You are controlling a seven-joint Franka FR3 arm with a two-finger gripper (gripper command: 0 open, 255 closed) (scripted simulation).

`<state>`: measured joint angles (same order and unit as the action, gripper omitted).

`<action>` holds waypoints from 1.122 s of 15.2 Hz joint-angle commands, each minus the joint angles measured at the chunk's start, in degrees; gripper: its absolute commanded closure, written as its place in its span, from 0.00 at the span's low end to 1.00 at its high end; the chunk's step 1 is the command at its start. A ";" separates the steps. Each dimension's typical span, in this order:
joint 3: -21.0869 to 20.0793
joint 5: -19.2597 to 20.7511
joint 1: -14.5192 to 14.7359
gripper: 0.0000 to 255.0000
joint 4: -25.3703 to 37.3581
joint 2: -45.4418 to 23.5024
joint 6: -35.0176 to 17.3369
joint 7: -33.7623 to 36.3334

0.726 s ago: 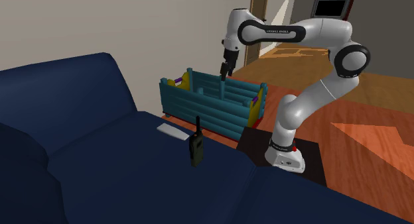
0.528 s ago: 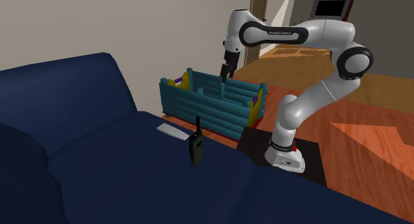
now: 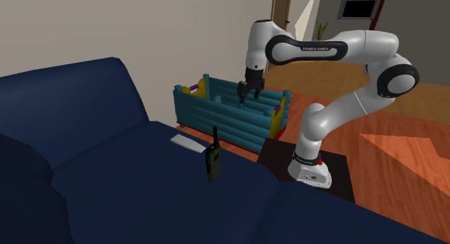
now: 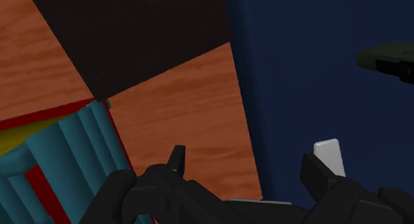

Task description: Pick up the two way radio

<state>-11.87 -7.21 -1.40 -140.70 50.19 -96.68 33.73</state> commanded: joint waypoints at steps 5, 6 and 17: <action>-10.91 -7.75 -1.70 0.00 -0.24 -0.56 -0.75 20.13; -12.82 -8.97 -2.11 0.00 0.20 -1.19 -1.05 23.45; -35.66 -16.94 -13.10 0.00 12.03 -15.55 -6.96 59.73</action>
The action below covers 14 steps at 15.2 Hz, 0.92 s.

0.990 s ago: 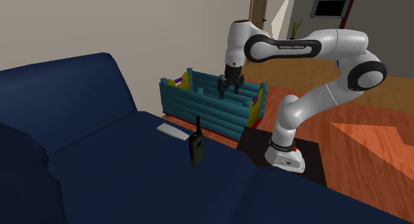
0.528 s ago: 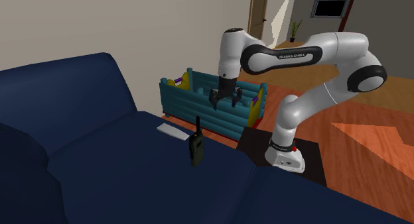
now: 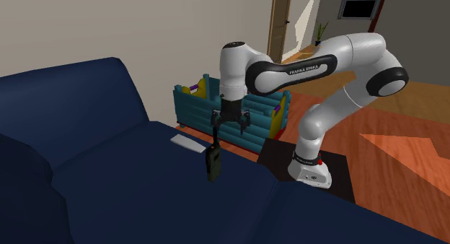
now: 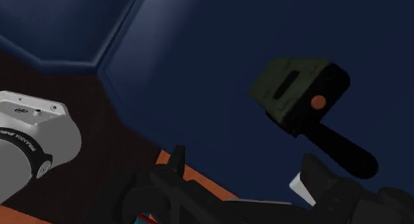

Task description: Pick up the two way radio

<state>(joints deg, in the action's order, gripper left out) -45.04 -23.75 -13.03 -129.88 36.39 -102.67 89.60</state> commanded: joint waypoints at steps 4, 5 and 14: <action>-13.22 1.11 -9.53 0.00 8.05 -9.96 -3.91 17.84; -16.51 2.11 -12.17 0.00 9.91 -12.34 -4.68 21.56; -25.94 4.61 -18.72 0.00 8.80 -17.87 -11.46 28.01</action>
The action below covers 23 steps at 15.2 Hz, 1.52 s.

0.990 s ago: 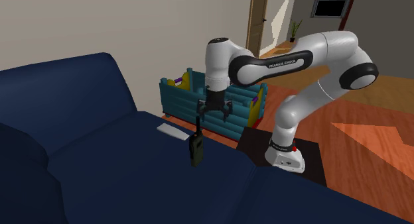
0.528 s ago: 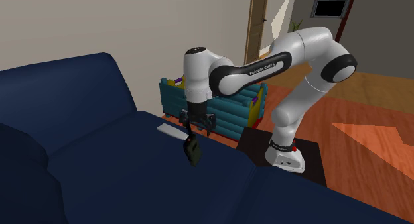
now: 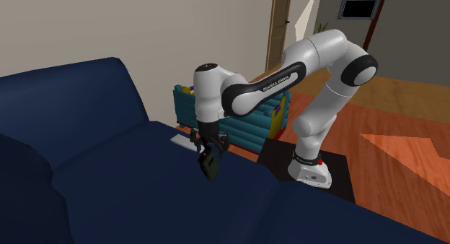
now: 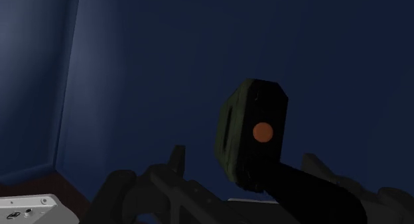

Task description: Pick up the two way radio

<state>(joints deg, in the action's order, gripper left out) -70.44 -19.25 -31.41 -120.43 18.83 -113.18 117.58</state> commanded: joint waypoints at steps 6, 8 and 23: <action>-0.90 0.22 -0.58 1.00 -1.01 -0.53 -1.48 0.07; -0.91 0.21 -0.58 1.00 -1.01 -0.53 -1.49 0.07; 4.07 -0.23 1.61 1.00 5.62 1.71 7.30 -0.53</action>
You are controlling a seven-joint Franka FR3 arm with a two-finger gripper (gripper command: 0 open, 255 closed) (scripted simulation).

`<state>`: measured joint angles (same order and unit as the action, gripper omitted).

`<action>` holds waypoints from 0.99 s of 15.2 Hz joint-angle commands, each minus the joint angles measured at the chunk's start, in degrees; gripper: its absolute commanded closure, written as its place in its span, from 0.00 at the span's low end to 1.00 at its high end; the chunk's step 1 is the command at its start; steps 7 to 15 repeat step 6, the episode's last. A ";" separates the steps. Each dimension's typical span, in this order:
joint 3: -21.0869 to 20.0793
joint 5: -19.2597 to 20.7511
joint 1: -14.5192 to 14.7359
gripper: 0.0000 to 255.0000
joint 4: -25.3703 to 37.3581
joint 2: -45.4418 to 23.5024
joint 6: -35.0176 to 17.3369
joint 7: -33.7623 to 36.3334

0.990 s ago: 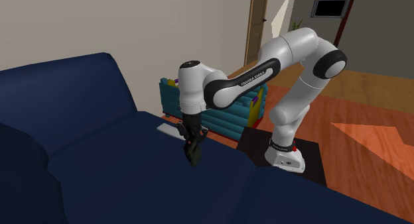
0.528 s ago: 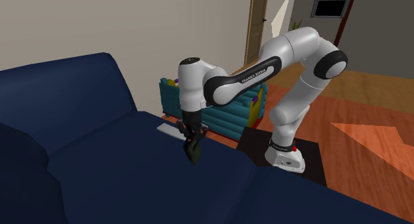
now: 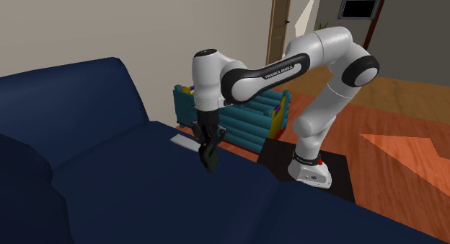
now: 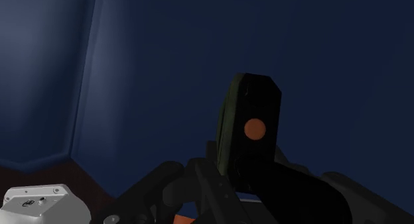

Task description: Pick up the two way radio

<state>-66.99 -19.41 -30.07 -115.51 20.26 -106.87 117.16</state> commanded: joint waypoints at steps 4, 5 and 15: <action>1.74 0.14 0.44 1.00 3.45 0.53 4.05 -0.04; 1.79 0.14 0.46 1.00 3.54 0.55 4.17 -0.04; 1.78 0.15 0.45 1.00 3.55 0.53 4.17 -0.03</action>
